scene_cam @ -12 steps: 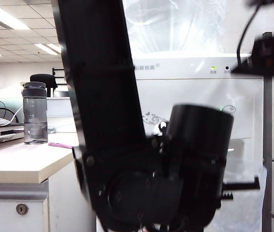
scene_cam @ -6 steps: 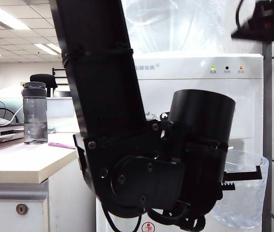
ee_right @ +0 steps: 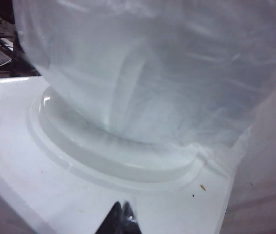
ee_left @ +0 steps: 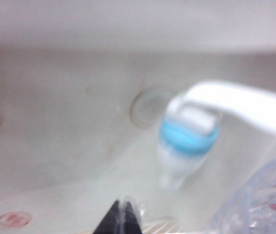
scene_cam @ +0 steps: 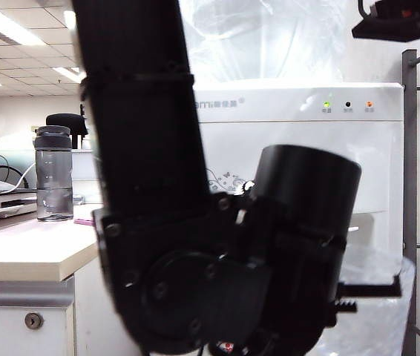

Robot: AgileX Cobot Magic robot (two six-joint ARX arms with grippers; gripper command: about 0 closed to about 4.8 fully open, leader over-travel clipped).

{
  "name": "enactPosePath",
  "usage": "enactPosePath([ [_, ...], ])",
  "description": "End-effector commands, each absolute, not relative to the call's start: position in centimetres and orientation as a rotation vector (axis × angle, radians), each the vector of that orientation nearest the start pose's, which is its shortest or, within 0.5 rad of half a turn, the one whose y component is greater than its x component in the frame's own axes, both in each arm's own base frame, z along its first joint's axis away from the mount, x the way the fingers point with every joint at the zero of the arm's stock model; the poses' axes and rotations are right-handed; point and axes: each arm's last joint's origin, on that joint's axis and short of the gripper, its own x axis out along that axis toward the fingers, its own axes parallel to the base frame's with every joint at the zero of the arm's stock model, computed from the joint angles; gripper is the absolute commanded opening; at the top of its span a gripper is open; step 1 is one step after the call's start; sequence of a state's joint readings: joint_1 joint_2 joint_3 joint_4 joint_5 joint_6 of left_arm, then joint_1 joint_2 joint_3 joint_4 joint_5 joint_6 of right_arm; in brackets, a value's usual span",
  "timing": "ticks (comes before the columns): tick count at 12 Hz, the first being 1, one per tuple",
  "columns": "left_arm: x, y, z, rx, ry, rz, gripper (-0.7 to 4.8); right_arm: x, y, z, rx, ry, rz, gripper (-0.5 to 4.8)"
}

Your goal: Pick up the plastic mug from the left desk, go to the cold water outlet of the water dispenser, press the vertical switch to get some water, then put the mug back on the desk.

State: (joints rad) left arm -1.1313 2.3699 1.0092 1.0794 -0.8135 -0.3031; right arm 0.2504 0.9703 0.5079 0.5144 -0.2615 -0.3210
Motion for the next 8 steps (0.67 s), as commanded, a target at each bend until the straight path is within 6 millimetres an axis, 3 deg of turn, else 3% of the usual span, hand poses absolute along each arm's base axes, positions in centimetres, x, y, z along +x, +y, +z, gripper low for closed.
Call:
enactPosePath([
  [1,19.3,-35.5,4.6,-0.129,0.154,-0.271,-0.05,20.4,6.0,27.5,-0.307,-0.154,0.494,-0.01],
  [8,19.3,-35.6,5.7,-0.151,0.132,-0.282,-0.05,20.4,6.0,27.5,-0.308,-0.154,0.494,-0.01],
])
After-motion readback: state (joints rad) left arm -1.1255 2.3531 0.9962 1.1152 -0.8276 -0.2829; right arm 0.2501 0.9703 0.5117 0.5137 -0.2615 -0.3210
